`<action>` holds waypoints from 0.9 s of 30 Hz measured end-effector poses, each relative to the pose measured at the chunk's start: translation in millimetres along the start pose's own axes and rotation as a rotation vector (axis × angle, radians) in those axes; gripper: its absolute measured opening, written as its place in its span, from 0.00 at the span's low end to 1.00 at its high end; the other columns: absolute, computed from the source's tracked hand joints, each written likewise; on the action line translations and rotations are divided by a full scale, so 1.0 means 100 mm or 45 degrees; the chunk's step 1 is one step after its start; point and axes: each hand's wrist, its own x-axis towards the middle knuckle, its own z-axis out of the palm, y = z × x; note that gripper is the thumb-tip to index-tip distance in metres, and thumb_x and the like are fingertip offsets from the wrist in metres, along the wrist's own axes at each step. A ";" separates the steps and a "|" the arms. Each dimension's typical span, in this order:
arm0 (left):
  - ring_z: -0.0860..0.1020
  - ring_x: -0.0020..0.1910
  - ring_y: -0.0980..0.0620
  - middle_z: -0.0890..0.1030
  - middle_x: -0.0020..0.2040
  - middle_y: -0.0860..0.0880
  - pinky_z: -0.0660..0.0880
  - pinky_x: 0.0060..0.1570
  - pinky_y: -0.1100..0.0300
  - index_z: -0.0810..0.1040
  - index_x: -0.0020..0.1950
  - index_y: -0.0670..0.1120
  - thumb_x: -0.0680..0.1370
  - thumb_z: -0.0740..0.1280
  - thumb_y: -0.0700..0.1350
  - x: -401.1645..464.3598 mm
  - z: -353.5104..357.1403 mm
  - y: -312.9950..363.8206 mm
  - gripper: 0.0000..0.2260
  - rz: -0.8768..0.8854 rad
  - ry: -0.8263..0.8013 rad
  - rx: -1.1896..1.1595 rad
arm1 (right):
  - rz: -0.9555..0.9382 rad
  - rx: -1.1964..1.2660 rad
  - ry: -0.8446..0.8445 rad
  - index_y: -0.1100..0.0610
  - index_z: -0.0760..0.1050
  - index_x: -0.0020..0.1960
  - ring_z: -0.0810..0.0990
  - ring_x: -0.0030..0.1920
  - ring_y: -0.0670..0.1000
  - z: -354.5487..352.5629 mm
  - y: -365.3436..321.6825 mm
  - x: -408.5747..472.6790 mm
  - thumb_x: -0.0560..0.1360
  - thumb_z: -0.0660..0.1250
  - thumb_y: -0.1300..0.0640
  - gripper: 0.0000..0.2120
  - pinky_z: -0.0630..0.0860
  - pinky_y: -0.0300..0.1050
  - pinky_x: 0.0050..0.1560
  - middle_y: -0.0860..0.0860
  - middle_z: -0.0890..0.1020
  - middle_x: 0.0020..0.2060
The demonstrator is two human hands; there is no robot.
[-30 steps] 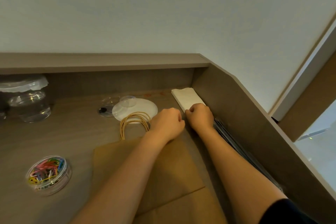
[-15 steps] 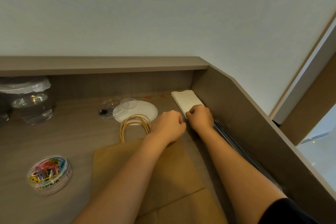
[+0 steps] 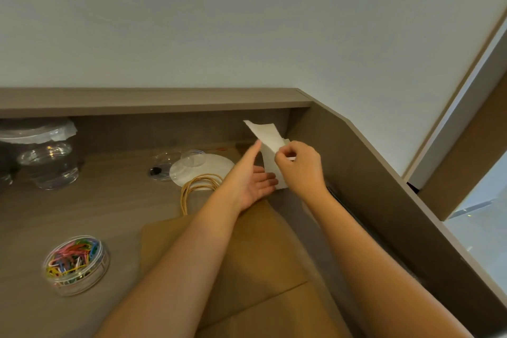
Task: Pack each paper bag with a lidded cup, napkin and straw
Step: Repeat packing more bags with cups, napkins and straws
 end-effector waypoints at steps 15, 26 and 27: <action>0.76 0.50 0.47 0.75 0.50 0.46 0.76 0.50 0.52 0.65 0.62 0.48 0.80 0.62 0.40 -0.30 0.06 -0.05 0.13 0.143 -0.024 0.356 | 0.598 0.436 -0.234 0.52 0.74 0.45 0.78 0.45 0.49 -0.22 0.00 -0.34 0.78 0.64 0.50 0.07 0.75 0.40 0.42 0.51 0.78 0.45; 0.78 0.51 0.48 0.80 0.49 0.45 0.74 0.56 0.52 0.76 0.48 0.46 0.77 0.66 0.50 -0.50 0.24 -0.10 0.08 0.166 -0.075 0.226 | -0.146 -0.596 -0.083 0.57 0.78 0.50 0.80 0.46 0.52 -0.23 -0.32 -0.58 0.80 0.57 0.55 0.11 0.75 0.43 0.47 0.53 0.81 0.45; 0.78 0.47 0.48 0.80 0.46 0.45 0.75 0.53 0.54 0.75 0.48 0.44 0.78 0.66 0.47 -0.51 0.25 -0.10 0.07 0.111 -0.056 0.120 | -0.176 -0.663 -0.155 0.57 0.78 0.53 0.80 0.48 0.52 -0.17 -0.39 -0.65 0.80 0.57 0.56 0.12 0.74 0.43 0.49 0.53 0.82 0.47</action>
